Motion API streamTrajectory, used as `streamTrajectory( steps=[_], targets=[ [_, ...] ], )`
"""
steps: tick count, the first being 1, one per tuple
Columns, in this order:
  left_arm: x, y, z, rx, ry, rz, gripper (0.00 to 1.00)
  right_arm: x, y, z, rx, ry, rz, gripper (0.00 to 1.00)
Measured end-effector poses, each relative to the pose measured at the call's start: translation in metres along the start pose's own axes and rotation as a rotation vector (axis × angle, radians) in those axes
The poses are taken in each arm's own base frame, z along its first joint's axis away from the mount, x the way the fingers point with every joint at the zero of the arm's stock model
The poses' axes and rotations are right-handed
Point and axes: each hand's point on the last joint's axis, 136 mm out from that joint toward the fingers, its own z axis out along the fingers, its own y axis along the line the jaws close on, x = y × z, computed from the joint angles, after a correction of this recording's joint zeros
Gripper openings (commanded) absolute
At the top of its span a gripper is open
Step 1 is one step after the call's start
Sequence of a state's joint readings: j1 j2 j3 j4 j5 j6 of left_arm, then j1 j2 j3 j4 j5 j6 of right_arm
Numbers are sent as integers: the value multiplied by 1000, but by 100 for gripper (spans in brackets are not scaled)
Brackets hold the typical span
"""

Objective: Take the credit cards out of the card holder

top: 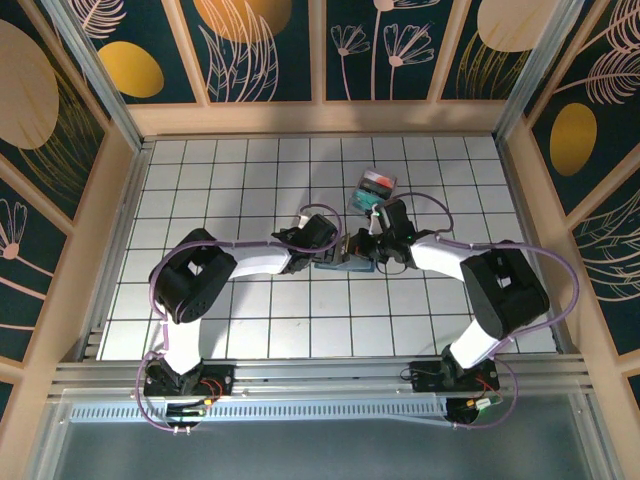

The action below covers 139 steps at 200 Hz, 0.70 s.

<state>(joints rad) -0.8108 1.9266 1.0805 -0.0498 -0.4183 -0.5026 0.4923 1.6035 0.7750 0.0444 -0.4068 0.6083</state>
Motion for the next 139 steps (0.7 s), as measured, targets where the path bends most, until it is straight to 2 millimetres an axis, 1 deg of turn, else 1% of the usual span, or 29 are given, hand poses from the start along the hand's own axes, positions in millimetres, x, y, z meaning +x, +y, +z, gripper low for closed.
streamTrajectory(
  steps=[23, 41, 65, 93, 120, 139],
  targets=[
    [-1, 1, -1, -3, -1, 1, 99, -4, -6, -8, 62, -20, -6, 0],
    [-1, 4, -4, -12, 4, 5, 99, -16, -6, -14, 120, -40, -38, 0],
    [-5, 7, -13, -16, 1, 4, 99, -41, 3, -28, 180, -91, -114, 0],
    [-21, 7, -30, 3, -34, -20, 99, -75, 21, -49, 237, -166, -241, 0],
    [-38, 9, -50, 18, -79, -66, 99, -112, 38, -71, 300, -261, -425, 0],
    [-51, 14, -63, 29, -111, -115, 99, -131, 43, -81, 352, -298, -570, 0]
  ],
)
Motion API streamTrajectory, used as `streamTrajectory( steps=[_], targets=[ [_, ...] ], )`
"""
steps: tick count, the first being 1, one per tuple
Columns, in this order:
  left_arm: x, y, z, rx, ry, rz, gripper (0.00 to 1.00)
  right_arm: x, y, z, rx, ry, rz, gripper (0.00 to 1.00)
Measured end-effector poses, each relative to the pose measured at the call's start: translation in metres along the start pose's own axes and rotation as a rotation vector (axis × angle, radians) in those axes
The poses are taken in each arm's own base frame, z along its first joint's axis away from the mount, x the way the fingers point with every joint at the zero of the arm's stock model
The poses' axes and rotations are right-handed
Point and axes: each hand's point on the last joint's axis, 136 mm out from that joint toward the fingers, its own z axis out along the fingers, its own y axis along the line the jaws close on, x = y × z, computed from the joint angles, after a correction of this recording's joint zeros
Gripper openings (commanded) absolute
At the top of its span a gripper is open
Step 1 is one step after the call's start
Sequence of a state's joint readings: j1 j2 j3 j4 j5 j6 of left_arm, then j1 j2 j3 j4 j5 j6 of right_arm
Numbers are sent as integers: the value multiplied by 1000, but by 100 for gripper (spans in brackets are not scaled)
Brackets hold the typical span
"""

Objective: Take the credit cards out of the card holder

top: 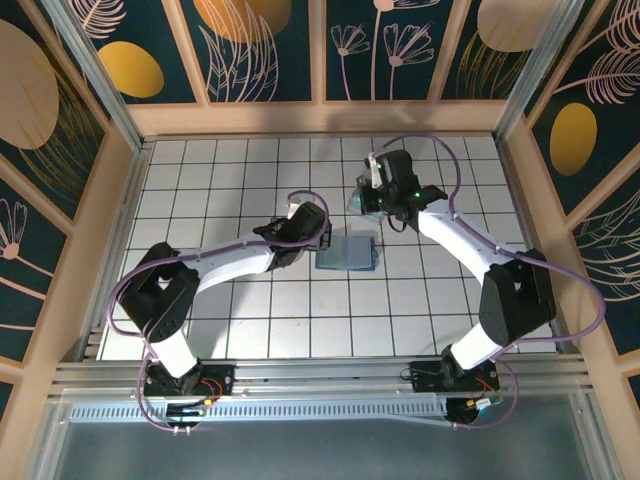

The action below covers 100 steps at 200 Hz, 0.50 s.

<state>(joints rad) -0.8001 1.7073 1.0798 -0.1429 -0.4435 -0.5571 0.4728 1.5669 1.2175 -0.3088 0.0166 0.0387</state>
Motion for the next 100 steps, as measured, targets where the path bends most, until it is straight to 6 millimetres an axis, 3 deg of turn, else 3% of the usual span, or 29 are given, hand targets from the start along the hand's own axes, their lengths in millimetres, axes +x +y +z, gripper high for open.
streamTrajectory(
  steps=[44, 100],
  targets=[
    [-29, 27, -26, 5, -76, -127, 99, -14, -34, 16, 67, 4, -281, 0],
    [-22, 43, -28, -8, -81, -174, 99, -18, -64, 26, 42, 19, -494, 0]
  ],
)
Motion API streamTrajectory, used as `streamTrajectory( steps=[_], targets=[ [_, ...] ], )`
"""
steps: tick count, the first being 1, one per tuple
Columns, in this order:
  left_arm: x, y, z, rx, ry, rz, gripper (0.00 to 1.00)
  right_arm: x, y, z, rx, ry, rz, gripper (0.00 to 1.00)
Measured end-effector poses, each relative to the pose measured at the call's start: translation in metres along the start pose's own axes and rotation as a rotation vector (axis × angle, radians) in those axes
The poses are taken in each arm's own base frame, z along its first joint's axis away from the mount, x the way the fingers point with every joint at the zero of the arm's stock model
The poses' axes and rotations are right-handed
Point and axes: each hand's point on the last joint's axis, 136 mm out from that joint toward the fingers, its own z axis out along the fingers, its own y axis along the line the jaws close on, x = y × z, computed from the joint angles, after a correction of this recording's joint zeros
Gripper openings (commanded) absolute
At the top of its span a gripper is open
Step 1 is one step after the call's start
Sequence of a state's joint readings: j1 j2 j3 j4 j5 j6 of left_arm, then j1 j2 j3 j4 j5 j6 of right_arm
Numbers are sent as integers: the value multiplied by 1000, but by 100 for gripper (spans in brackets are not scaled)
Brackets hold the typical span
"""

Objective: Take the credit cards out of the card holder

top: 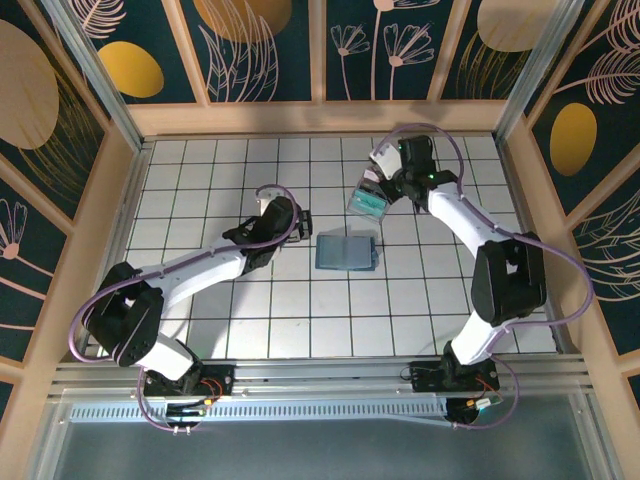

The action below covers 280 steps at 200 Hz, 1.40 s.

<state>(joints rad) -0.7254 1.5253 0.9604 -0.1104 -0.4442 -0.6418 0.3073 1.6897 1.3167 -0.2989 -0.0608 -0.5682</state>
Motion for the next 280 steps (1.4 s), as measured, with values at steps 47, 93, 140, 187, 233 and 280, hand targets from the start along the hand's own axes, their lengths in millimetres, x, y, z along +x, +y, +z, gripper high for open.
streamTrajectory(
  steps=[47, 93, 140, 187, 233, 280],
  targets=[
    [2, 6, -2, -9, -11, -13, 99, -3, 2, 16, -55, -9, -106, 0],
    [-14, 9, -12, -4, -70, -56, 99, 10, 5, 40, -115, 36, -132, 0],
    [-21, 13, -18, -10, -103, -82, 99, 14, 4, 47, -140, 52, -134, 0],
    [-23, 17, -17, -26, -112, -86, 99, 25, 10, 54, -168, 83, -129, 0],
    [-24, 19, -17, -32, -115, -89, 99, 31, 13, 62, -189, 114, -127, 0],
    [-24, 20, -16, -34, -115, -90, 99, 38, 14, 73, -197, 148, -104, 21]
  ],
)
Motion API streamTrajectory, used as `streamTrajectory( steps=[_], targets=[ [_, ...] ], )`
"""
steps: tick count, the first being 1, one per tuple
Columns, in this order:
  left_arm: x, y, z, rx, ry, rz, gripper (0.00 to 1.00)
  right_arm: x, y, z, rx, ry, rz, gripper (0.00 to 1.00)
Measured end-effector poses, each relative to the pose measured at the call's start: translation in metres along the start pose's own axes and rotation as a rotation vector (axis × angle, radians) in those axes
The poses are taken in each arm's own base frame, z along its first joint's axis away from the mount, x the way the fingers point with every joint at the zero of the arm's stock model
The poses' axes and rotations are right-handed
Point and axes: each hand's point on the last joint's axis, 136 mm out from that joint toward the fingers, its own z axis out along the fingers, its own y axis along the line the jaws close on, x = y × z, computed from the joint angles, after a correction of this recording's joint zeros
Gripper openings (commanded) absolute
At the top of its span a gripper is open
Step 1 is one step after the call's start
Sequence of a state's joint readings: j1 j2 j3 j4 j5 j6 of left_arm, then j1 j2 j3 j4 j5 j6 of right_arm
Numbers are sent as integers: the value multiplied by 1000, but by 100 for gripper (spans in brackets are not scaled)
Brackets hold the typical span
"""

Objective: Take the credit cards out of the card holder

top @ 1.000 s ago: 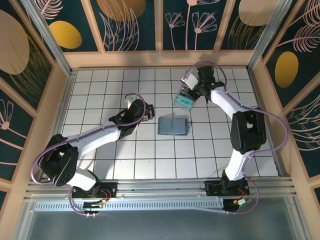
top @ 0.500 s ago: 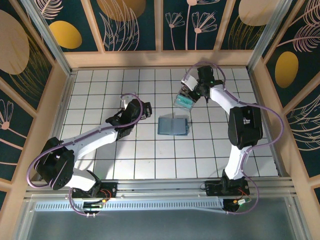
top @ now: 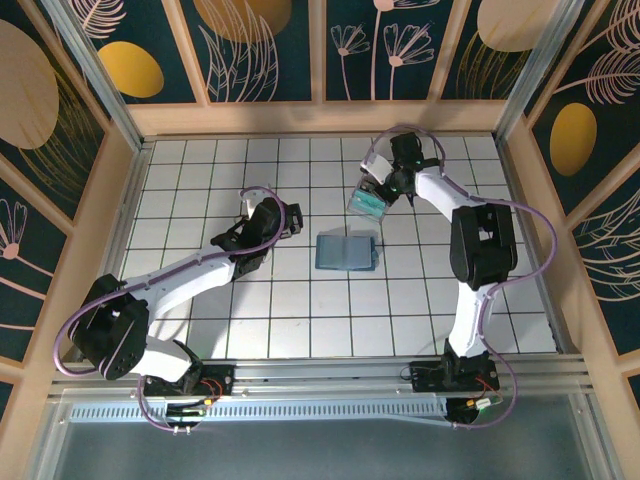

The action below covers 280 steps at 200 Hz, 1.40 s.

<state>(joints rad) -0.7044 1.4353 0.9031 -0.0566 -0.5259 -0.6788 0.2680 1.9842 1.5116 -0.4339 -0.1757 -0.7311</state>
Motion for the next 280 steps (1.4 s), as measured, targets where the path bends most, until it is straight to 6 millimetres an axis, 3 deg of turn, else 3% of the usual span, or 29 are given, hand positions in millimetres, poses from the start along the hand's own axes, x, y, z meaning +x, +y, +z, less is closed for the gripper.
streamTrajectory(
  steps=[57, 109, 143, 181, 210, 249, 280],
  targets=[
    [-3, 4, 1, -16, -9, -5, 99, -13, -8, -15, 36, -34, 65, 27],
    [-9, 12, 1, -56, -42, -23, 99, -47, -5, -85, 169, -226, 260, 29],
    [-15, 20, 1, -89, -68, -58, 99, -54, 23, -112, 206, -308, 471, 29],
    [-16, 42, -3, -131, -91, -117, 99, -33, 81, -90, 158, -230, 689, 29],
    [-12, 66, 2, -178, -85, -165, 99, -11, 128, -72, 138, -116, 771, 37],
    [-3, 98, 5, -232, -69, -227, 99, -6, 176, -50, 111, -36, 793, 42],
    [3, 116, 6, -246, -52, -284, 99, 1, 200, -30, 95, 25, 784, 43]
  ],
)
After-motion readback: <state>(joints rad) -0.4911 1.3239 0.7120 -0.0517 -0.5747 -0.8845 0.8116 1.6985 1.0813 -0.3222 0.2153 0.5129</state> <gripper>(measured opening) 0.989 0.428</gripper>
